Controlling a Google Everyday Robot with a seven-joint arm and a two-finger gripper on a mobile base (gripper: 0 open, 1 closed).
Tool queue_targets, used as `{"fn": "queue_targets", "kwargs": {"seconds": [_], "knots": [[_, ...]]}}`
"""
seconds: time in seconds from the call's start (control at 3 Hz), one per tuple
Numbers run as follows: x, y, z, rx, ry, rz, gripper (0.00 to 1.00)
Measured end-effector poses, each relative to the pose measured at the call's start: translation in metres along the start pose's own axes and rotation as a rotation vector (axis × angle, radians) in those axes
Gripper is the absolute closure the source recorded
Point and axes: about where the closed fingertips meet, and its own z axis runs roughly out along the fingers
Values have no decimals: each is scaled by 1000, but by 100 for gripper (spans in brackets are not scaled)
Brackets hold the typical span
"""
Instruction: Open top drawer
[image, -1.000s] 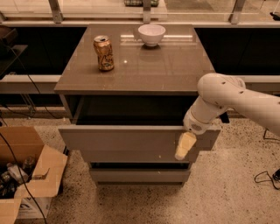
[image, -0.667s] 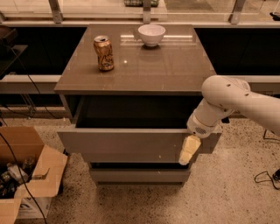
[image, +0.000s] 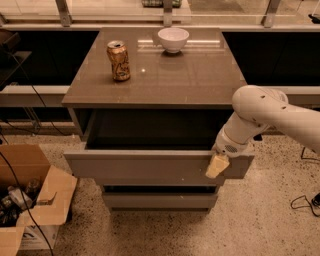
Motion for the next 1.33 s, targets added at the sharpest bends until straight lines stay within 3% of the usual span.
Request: {"fn": "queue_targets", "kwargs": {"seconds": [0.33,0.67,1.33], "knots": [[0,0,0,-1,0,0,71],[0,1,2,-4,2,-1,59],[0,1,3,-7,3,-1,13]]}}
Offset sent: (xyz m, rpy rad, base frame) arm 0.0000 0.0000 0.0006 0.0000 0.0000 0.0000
